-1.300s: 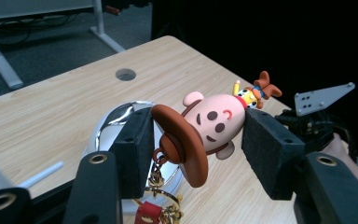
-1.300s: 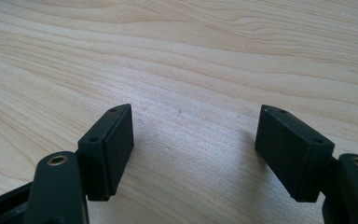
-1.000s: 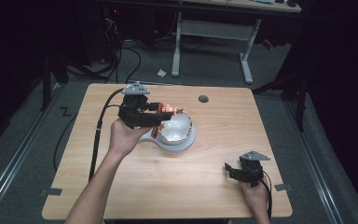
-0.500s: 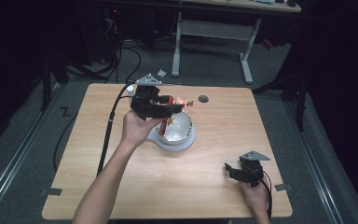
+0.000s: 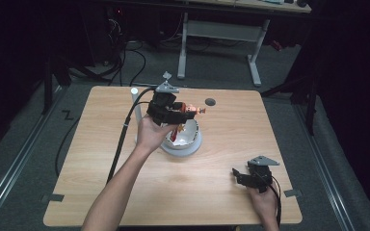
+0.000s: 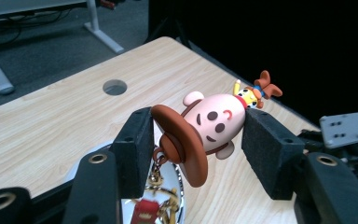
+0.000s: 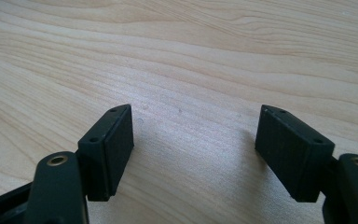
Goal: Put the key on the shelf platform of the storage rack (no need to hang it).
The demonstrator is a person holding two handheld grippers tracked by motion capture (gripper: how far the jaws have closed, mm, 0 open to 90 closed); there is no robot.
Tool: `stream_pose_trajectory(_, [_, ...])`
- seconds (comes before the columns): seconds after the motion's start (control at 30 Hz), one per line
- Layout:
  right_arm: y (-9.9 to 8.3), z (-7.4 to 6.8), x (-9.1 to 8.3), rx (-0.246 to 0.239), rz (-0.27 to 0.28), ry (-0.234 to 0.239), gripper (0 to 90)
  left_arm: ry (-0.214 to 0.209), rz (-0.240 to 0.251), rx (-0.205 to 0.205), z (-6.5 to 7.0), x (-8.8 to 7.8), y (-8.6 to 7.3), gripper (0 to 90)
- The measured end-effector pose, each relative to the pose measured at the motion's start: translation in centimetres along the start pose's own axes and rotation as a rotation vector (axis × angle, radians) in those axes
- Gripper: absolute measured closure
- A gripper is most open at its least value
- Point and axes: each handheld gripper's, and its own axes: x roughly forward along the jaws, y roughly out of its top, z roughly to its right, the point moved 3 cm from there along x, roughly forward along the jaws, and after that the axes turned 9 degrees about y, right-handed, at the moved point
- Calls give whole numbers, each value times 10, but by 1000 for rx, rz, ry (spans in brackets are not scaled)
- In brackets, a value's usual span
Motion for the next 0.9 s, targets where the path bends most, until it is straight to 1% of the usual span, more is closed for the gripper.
stream_pose_trajectory(0.1, [0,0,0,0,0,0,281,1,-1,-4,-2,2,-2,451])
stream_pose_trajectory(0.17, [0,0,0,0,0,0,281,15,-1,-7,-6,6,-3,450])
stream_pose_trajectory(0.23, [0,0,0,0,0,0,282,16,-3,-4,-8,7,-4,450])
stream_pose_trajectory(0.27, [0,0,0,-2,0,0,282,29,-4,-11,-11,9,-4,450])
stream_pose_trajectory(0.4, [0,0,0,-2,0,0,282,27,-4,-13,-16,11,-4,450])
stream_pose_trajectory(0.5, [0,0,0,-2,0,0,282,43,0,-20,-20,14,-6,450])
stream_pose_trajectory(0.57, [0,0,0,0,0,0,282,49,7,-6,-23,17,-7,450])
stream_pose_trajectory(0.6, [0,0,0,0,0,0,282,49,7,-6,-23,17,-7,450])
stream_pose_trajectory(0.63, [0,0,0,-2,0,0,282,56,21,5,-25,19,-8,450])
stream_pose_trajectory(0.67, [0,0,0,-2,0,0,282,54,23,9,-27,20,-8,449])
stream_pose_trajectory(0.7, [0,0,0,0,0,0,282,56,23,1,-27,20,-8,449])
stream_pose_trajectory(0.73, [0,0,0,-2,0,0,282,54,25,15,-29,21,-9,450])
stream_pose_trajectory(0.8, [0,0,0,-2,0,0,282,75,31,5,-32,24,-11,449])
stream_pose_trajectory(0.83, [0,0,0,-3,0,-1,282,75,34,21,-33,25,-12,450])
stream_pose_trajectory(0.87, [0,0,0,-2,0,-1,282,83,39,18,-34,27,-12,449])
stream_pose_trajectory(0.9, [0,0,0,-2,0,0,282,83,43,29,-36,28,-13,449])
